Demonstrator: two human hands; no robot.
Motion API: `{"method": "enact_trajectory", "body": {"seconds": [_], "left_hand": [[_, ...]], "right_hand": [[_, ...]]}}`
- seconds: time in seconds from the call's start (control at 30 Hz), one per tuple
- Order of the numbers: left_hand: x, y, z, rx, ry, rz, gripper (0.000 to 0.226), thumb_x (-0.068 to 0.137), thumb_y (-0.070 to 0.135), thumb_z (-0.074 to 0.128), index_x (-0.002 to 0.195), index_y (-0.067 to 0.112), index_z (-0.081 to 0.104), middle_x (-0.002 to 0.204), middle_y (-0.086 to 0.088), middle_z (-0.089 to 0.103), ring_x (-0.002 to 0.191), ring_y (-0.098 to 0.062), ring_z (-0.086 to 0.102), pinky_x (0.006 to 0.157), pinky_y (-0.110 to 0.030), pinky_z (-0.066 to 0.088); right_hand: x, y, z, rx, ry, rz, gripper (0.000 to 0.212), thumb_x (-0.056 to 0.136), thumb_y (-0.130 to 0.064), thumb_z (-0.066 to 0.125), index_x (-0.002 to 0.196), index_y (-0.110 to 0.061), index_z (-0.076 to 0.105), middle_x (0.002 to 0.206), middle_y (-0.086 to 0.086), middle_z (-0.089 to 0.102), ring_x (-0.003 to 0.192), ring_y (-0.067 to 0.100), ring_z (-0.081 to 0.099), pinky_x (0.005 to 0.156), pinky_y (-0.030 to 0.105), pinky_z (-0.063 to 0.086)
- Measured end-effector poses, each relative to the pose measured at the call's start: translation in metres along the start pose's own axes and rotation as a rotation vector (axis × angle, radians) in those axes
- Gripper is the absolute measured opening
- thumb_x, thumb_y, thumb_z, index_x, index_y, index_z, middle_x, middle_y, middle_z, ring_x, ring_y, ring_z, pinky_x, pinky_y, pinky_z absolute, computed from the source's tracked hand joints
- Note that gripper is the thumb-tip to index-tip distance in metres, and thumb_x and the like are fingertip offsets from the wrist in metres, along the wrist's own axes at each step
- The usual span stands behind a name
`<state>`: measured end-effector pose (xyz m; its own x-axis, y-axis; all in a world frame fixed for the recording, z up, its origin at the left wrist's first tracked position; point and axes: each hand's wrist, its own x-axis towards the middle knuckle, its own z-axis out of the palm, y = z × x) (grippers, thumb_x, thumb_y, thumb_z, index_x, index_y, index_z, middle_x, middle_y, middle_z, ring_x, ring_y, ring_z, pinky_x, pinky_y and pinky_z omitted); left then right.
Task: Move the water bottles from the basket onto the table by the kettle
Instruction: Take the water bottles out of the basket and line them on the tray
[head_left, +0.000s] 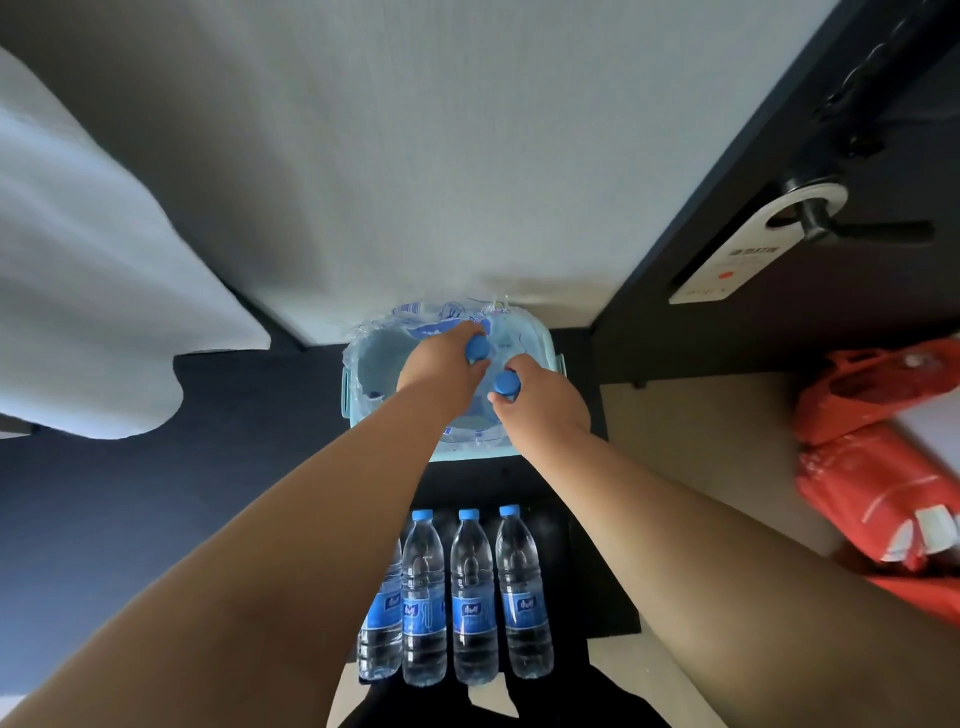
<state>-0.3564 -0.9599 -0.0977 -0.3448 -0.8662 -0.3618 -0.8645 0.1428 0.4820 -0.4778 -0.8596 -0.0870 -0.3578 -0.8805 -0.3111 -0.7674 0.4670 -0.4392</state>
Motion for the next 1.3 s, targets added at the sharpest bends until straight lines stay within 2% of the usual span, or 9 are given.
{"method": "enact_trajectory", "body": {"seconds": [0.17,0.23,0.33,0.53,0.77,0.87,1.0,1.2,1.3], "left_hand": [[-0.024,0.000,-0.008,-0.098,0.095,-0.008,0.019,0.092,0.028,0.061,0.110,0.032,0.061,0.079,0.004,0.067,0.070,-0.024,0.062,0.063,-0.036,0.057],[-0.041,0.001,-0.016,-0.172,0.161,-0.012,0.017,0.091,0.029,0.064,0.107,0.034,0.062,0.074,0.008,0.065,0.069,-0.019,0.064,0.059,-0.031,0.053],[-0.069,0.007,-0.034,-0.265,0.224,-0.004,0.016,0.092,0.029,0.067,0.104,0.037,0.061,0.068,0.013,0.062,0.062,-0.004,0.059,0.052,-0.023,0.042],[-0.133,0.022,-0.083,-0.302,0.304,0.084,0.020,0.089,0.031,0.072,0.109,0.030,0.067,0.065,0.011,0.060,0.058,0.001,0.056,0.056,-0.020,0.040],[-0.196,0.032,-0.120,-0.310,0.417,0.247,0.020,0.084,0.033,0.078,0.094,0.041,0.063,0.061,0.013,0.057,0.060,-0.006,0.055,0.056,-0.009,0.041],[-0.217,0.033,-0.125,-0.296,0.438,0.280,0.019,0.082,0.042,0.075,0.097,0.039,0.066,0.067,0.015,0.061,0.059,-0.007,0.056,0.054,-0.010,0.041],[-0.239,0.029,-0.117,-0.305,0.418,0.283,0.022,0.077,0.055,0.066,0.093,0.041,0.064,0.074,0.021,0.062,0.060,-0.006,0.057,0.056,-0.012,0.044],[-0.251,0.001,-0.064,-0.334,0.186,0.126,0.015,0.081,0.033,0.080,0.084,0.039,0.067,0.068,0.025,0.064,0.059,0.001,0.058,0.056,-0.009,0.044],[-0.255,-0.015,-0.036,-0.307,0.085,0.054,0.012,0.081,0.033,0.077,0.078,0.038,0.066,0.073,0.026,0.066,0.064,0.003,0.059,0.054,-0.009,0.041]], "right_hand": [[-0.015,0.001,-0.011,0.107,0.067,-0.017,0.018,0.100,-0.038,0.064,0.114,-0.027,0.061,0.086,-0.006,0.066,0.078,0.019,0.064,0.057,0.031,0.050],[-0.028,-0.002,-0.017,0.182,0.132,-0.044,0.015,0.098,-0.034,0.067,0.110,-0.026,0.063,0.084,-0.007,0.066,0.075,0.016,0.064,0.056,0.030,0.048],[-0.050,-0.011,-0.032,0.251,0.187,-0.094,0.014,0.096,-0.031,0.071,0.108,-0.026,0.065,0.083,-0.008,0.065,0.075,0.013,0.064,0.063,0.038,0.058],[-0.093,-0.037,-0.077,0.362,0.317,-0.240,0.020,0.093,-0.028,0.079,0.109,-0.019,0.070,0.078,-0.007,0.065,0.069,0.015,0.062,0.063,0.043,0.057],[-0.136,-0.056,-0.117,0.413,0.394,-0.324,0.028,0.089,-0.028,0.083,0.113,-0.019,0.071,0.077,-0.017,0.059,0.066,0.006,0.059,0.062,0.026,0.050],[-0.158,-0.058,-0.127,0.402,0.424,-0.386,0.027,0.090,-0.029,0.082,0.111,-0.019,0.071,0.084,-0.012,0.066,0.069,0.008,0.061,0.063,0.027,0.054],[-0.176,-0.051,-0.126,0.355,0.399,-0.402,0.020,0.089,-0.032,0.081,0.103,-0.023,0.070,0.076,-0.015,0.061,0.063,0.007,0.056,0.056,0.024,0.048],[-0.193,-0.021,-0.087,0.347,0.177,-0.309,0.014,0.087,-0.030,0.083,0.087,-0.022,0.071,0.063,-0.012,0.060,0.067,0.011,0.060,0.053,0.021,0.045],[-0.199,-0.005,-0.060,0.326,0.080,-0.252,0.015,0.086,-0.026,0.081,0.082,-0.017,0.070,0.064,-0.004,0.064,0.061,0.017,0.060,0.055,0.035,0.050]]}}
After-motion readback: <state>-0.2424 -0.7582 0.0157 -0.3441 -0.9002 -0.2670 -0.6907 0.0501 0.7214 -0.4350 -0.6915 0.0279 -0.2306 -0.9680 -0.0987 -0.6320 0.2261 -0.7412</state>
